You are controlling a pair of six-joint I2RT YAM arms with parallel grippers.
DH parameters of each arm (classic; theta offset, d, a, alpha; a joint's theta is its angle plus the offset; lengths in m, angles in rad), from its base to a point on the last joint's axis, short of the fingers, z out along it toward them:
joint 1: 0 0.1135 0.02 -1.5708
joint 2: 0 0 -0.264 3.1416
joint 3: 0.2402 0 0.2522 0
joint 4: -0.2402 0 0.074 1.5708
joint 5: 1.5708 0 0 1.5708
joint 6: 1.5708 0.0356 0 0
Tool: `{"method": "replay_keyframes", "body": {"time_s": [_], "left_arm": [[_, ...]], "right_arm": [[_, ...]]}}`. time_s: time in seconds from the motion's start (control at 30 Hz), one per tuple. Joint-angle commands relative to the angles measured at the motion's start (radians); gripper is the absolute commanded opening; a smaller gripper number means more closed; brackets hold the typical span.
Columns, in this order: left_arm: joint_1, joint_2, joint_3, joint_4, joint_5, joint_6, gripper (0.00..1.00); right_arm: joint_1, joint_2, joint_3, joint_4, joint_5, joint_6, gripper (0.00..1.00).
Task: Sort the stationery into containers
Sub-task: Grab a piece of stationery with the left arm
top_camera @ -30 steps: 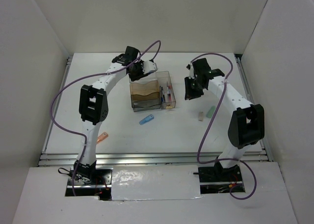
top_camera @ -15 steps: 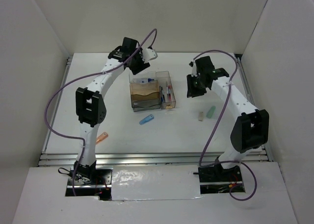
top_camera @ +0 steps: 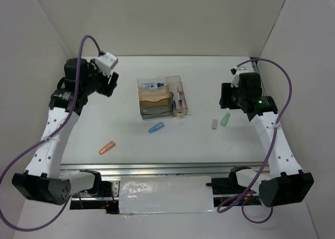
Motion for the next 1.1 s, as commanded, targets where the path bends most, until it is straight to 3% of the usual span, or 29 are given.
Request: {"method": "replay_keyframes", "body": {"time_s": [0.0,0.07,0.17,0.4,0.83,1.07], "left_arm": [[0.030,-0.066,-0.201,-0.120,0.115,0.111,0.72],[0.055,-0.144,-0.306,-0.167,0.166,0.162,0.76],[0.075,-0.201,-0.415,-0.245,0.158,0.236,0.74],[0.100,-0.189,-0.614,-0.319,0.065,0.363,0.72],[0.116,-0.042,-0.673,-0.265,0.034,0.372,0.81],[0.119,0.013,-0.639,-0.257,0.043,0.360,0.81]], "right_arm": [[-0.013,-0.017,-0.052,0.011,-0.080,-0.025,0.61],[-0.015,-0.020,-0.071,-0.010,-0.094,-0.028,0.62],[-0.015,-0.066,-0.130,-0.018,-0.118,-0.070,0.62],[-0.021,-0.192,-0.265,-0.007,-0.088,-0.096,0.64],[-0.041,-0.167,-0.197,-0.061,-0.017,-0.099,0.68],[-0.052,-0.149,-0.177,-0.060,-0.025,-0.081,0.68]]}}
